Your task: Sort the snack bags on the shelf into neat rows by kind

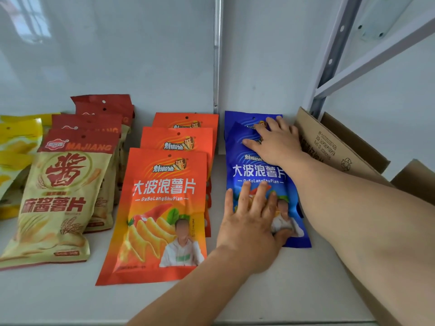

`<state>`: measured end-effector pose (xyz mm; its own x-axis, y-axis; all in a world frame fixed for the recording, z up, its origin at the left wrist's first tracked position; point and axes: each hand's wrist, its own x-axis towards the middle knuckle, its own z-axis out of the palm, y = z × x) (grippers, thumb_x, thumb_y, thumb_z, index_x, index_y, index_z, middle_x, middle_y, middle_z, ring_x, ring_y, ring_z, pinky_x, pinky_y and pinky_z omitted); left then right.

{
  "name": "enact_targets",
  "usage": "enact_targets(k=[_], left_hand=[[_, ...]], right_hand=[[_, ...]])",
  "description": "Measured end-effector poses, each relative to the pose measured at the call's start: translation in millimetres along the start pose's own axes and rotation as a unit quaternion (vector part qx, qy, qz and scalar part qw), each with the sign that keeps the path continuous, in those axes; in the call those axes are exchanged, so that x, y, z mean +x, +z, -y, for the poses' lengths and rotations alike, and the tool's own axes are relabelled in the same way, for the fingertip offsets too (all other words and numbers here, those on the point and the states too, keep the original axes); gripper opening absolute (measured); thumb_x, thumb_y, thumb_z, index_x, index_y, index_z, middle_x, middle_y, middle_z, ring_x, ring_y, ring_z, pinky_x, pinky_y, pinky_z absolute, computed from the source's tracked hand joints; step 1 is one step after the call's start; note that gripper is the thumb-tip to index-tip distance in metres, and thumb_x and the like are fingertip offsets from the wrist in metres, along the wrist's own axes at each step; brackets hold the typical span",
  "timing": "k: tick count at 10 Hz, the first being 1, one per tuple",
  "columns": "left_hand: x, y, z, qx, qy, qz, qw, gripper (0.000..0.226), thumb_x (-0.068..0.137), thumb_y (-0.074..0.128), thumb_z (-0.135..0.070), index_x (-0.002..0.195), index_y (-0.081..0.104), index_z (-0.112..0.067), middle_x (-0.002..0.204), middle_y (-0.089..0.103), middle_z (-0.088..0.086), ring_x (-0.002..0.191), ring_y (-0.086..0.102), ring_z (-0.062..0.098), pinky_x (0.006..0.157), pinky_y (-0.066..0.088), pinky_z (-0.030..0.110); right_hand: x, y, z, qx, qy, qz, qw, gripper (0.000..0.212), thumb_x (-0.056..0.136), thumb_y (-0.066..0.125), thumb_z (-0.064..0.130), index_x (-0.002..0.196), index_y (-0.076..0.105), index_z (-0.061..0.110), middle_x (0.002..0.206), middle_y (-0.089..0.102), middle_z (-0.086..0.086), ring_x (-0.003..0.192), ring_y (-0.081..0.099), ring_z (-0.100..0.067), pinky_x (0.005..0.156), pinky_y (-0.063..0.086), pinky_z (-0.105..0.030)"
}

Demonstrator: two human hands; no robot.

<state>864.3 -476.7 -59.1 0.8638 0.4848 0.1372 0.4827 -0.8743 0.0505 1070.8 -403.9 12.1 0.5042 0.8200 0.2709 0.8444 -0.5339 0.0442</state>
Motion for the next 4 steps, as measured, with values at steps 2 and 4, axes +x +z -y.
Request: enact_targets(k=[2, 4], left_hand=[[2, -12, -2, -0.018, -0.009, -0.029, 0.999, 0.077, 0.095, 0.036, -0.069, 0.156, 0.018, -0.026, 0.166, 0.009, -0.001, 0.153, -0.001, 0.032, 0.121, -0.001, 0.058], [-1, -41, -2, -0.063, -0.026, -0.079, 0.995, 0.069, 0.096, 0.042, -0.061, 0.153, 0.029, -0.024, 0.166, 0.014, 0.003, 0.153, 0.003, 0.029, 0.123, 0.004, 0.052]], right_hand=[[-14, -17, 9, -0.006, -0.021, -0.061, 0.998, 0.063, 0.096, 0.035, 0.065, 0.149, 0.036, 0.03, 0.162, 0.021, -0.006, 0.15, 0.007, -0.029, 0.116, 0.014, -0.051], [-38, -41, 35, 0.057, -0.054, -0.104, 0.992, 0.052, 0.099, 0.044, 0.05, 0.146, 0.044, 0.027, 0.161, 0.025, -0.006, 0.151, 0.009, -0.027, 0.117, 0.013, -0.05]])
